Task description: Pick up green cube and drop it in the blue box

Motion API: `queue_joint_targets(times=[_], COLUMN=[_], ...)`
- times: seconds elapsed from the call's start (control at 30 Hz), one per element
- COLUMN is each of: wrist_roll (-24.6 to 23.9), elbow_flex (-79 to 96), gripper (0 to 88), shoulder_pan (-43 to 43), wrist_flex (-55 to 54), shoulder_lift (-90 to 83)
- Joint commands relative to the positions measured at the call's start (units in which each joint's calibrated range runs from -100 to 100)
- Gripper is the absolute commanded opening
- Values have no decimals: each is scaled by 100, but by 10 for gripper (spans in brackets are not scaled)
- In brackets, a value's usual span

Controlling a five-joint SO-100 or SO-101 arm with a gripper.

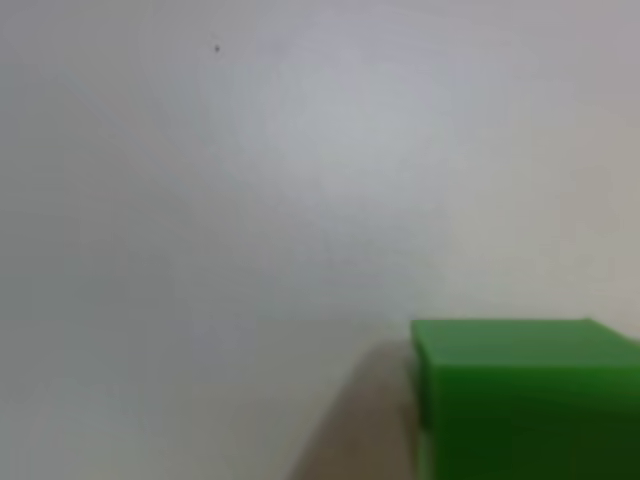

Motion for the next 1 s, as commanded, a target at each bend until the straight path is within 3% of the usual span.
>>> queue_joint_targets(times=[0.0, 0.1, 0.33, 0.57, 0.97], wrist_roll=[20, 20, 20, 20, 20], elbow_flex=[-313, -313, -313, -322, -340], gripper=[5, 5, 5, 5, 5], shoulder_pan=[37, 44, 355, 1171, 3577], wrist_flex=[56, 378, 2224, 3534, 3773], shoulder_lift=[-947, -1281, -2000, -2409, -2401])
